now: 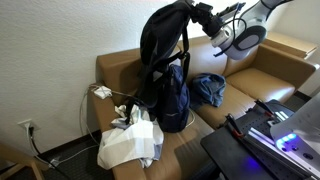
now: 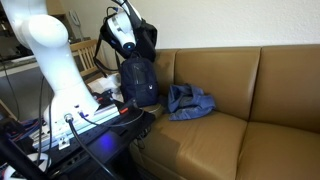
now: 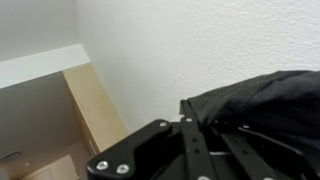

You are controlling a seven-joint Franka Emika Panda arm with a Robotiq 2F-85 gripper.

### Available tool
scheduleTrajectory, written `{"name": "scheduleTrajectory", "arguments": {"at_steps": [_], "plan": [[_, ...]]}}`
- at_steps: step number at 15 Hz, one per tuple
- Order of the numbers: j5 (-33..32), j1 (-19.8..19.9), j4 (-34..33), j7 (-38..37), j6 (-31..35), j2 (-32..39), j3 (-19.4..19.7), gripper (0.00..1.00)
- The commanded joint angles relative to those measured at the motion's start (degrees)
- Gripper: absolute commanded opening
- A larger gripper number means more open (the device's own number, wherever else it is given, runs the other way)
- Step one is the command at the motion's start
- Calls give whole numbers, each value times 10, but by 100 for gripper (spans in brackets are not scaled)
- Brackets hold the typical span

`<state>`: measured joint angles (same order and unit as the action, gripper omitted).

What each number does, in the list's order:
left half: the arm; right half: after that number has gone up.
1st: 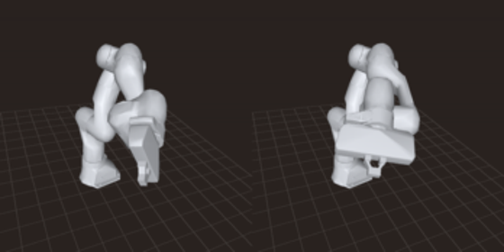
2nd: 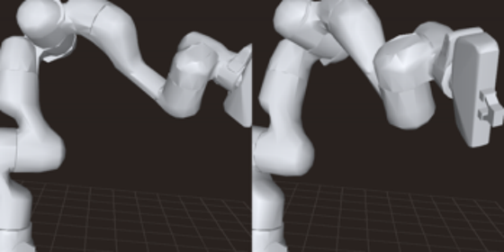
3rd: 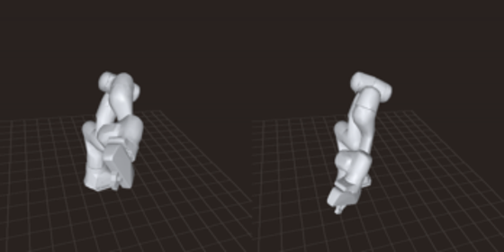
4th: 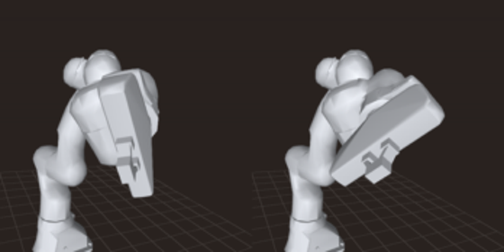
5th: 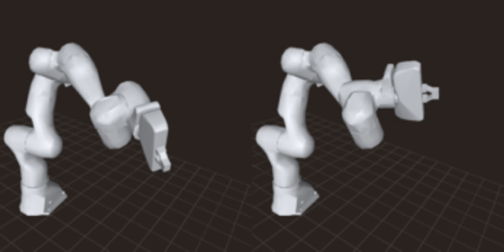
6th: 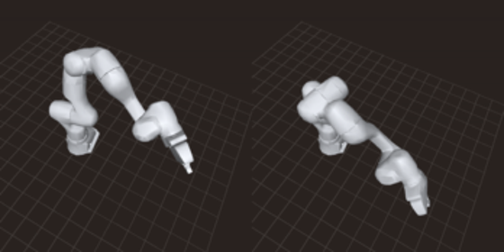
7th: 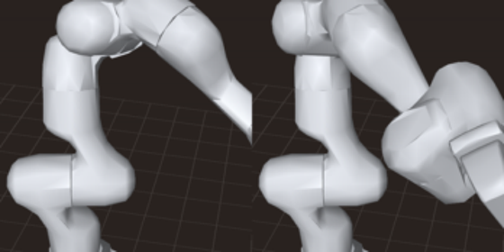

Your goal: Arrange the cloth and the bags on the table

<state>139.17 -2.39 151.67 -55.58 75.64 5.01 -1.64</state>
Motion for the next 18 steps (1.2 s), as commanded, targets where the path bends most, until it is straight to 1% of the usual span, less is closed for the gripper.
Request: {"name": "scheduleTrajectory", "arguments": {"at_steps": [1,4,7,8,9,10,11,12,13,14,15,17,18], "plan": [[40,11,11,-20,102,-4,1,2],[80,11,12,-36,205,-1,0,2],[124,8,7,-75,312,-3,-5,2],[98,23,5,-104,341,-4,10,2],[101,20,4,-119,381,-6,8,31],[101,18,5,-134,421,-8,9,32],[101,18,1,-151,458,-6,9,39],[100,17,5,-127,406,6,7,20],[100,18,4,-137,428,6,8,28],[100,18,4,-142,436,5,8,35],[100,18,3,-144,437,4,8,39],[100,18,3,-146,438,3,8,39],[100,18,3,-146,438,3,8,64]]}}
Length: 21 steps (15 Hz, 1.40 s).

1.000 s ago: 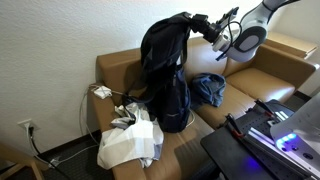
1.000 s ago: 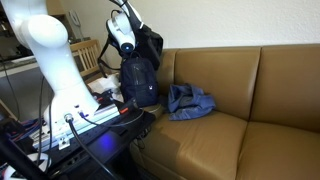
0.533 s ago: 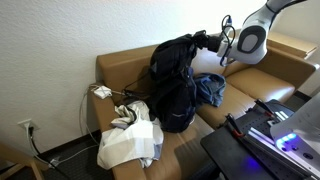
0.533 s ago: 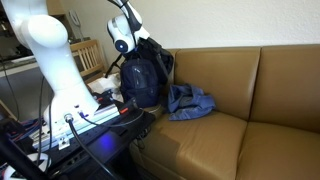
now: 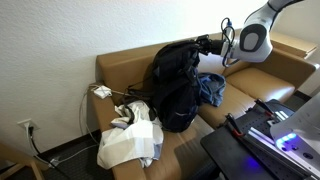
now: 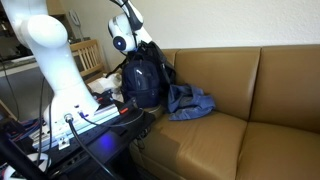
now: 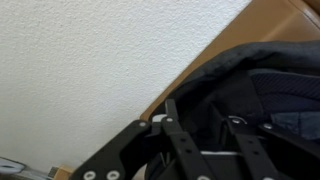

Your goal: Arrange the cloth and the bags on the table

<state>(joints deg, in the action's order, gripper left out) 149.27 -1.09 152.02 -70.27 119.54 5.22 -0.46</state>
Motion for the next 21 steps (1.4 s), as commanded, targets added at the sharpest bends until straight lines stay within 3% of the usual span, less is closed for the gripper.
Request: {"name": "scheduleTrajectory", "arguments": {"at_steps": [1,6,9,11,12,13,19,20,21], "plan": [[-24,5,-1,19,8,3,-2,66],[-163,14,-1,76,63,10,19,98],[-213,25,-8,127,103,11,39,100],[-189,28,-9,179,111,-8,44,100],[-173,27,-4,169,105,-44,40,100],[-150,21,1,126,98,-97,30,100],[-38,-10,-47,-53,141,-239,10,100],[-65,-4,-41,-10,107,-187,15,100],[-63,-9,-45,-23,116,-210,15,100]]}}
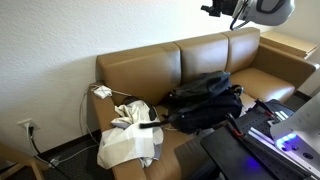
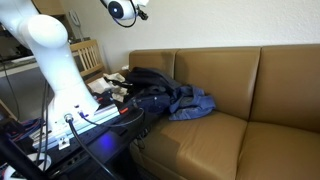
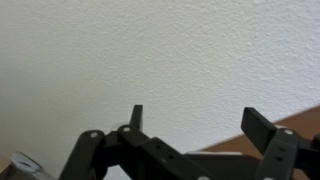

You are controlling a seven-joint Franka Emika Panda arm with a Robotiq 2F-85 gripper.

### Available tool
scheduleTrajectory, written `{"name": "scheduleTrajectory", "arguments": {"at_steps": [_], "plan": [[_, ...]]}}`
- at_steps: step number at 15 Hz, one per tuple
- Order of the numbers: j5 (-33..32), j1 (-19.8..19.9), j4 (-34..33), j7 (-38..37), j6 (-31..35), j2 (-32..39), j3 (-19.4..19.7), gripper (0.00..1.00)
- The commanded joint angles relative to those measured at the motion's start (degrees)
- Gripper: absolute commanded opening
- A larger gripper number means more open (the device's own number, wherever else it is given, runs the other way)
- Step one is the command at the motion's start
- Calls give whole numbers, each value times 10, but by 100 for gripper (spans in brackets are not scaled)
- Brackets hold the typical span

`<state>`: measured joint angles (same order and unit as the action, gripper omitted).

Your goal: Arrange the cloth and the bags on the table

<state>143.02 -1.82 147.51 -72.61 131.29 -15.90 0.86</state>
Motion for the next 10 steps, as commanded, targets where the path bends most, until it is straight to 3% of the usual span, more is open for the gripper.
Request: {"name": "scheduleTrajectory", "arguments": {"at_steps": [1,10], "plan": [[-1,-2,3,1,0,-5,2,100],[-1,0,5,3,-5,22,2,100]]}}
